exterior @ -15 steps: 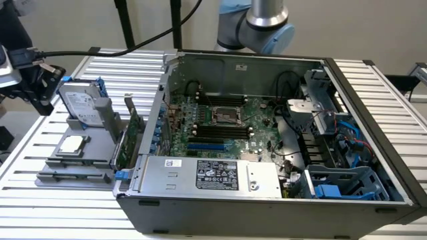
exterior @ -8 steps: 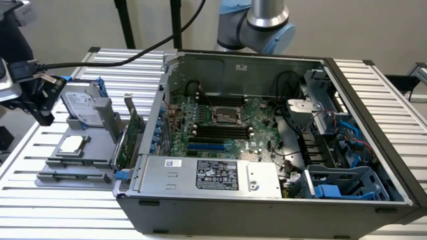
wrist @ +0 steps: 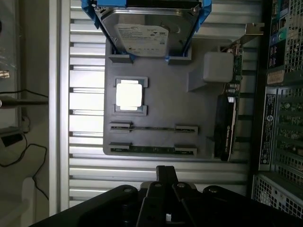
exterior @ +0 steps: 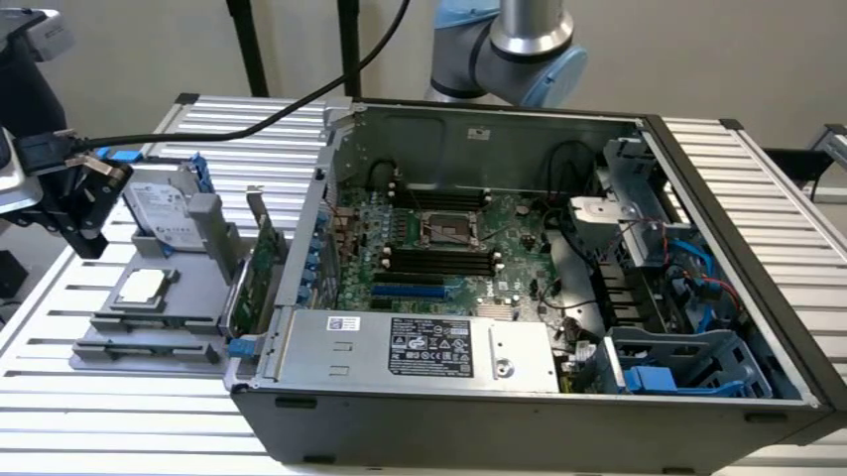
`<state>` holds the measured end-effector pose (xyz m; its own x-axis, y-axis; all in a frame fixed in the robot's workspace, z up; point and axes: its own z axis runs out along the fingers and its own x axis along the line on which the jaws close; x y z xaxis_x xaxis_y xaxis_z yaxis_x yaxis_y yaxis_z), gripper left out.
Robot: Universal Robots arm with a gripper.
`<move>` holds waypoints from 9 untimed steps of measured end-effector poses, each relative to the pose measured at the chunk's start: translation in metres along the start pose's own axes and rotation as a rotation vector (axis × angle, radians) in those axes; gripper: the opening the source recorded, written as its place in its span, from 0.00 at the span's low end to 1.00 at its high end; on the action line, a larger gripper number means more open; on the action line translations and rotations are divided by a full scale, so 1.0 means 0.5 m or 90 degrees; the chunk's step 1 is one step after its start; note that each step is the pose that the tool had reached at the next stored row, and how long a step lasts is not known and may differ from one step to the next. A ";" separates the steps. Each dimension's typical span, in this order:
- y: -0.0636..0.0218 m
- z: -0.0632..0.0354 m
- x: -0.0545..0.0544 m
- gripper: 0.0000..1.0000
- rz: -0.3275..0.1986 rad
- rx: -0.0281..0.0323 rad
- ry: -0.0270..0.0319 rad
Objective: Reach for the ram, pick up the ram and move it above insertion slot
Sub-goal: 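Pick up the ram and move it above insertion slot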
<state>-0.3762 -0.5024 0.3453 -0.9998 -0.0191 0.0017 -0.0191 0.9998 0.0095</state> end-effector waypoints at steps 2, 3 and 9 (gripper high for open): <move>0.000 0.000 0.000 0.11 0.000 0.0000 0.0000; 0.000 0.000 0.000 0.11 0.000 0.0000 0.0000; 0.000 0.000 0.000 0.11 0.000 0.0000 0.0000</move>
<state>-0.3762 -0.5024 0.3453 -0.9998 -0.0190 0.0017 -0.0190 0.9998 0.0095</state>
